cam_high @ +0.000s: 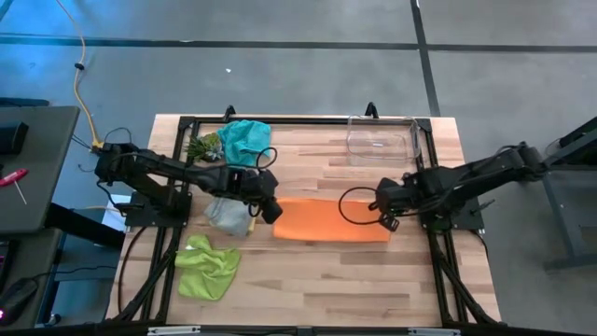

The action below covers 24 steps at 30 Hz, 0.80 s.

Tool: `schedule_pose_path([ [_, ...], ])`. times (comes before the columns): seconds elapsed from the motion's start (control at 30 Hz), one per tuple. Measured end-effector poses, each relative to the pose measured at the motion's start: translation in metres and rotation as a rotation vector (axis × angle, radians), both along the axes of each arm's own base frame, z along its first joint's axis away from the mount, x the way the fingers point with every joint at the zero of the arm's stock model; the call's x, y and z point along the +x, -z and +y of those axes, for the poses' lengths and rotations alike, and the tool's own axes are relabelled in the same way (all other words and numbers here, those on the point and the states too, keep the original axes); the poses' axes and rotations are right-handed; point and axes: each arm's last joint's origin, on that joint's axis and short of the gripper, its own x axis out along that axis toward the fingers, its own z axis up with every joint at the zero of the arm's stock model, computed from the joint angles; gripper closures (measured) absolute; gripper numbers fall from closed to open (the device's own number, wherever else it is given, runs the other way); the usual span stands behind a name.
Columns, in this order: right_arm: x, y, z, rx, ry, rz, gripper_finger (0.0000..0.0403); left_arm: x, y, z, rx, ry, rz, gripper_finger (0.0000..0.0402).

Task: Fold microfiber towels

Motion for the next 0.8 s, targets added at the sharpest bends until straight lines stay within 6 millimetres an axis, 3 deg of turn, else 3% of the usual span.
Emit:
schedule_pose_path([
  [0.3,0.014,0.017,-0.004,-0.051,0.034,0.105,0.0403,-0.005,0.008,0.003,0.071,-0.047,0.028,0.0401],
  [0.8,0.017,0.02,-0.008,-0.07,0.057,0.122,0.0403,-0.004,0.007,0.005,0.148,-0.02,0.034,0.0396],
])
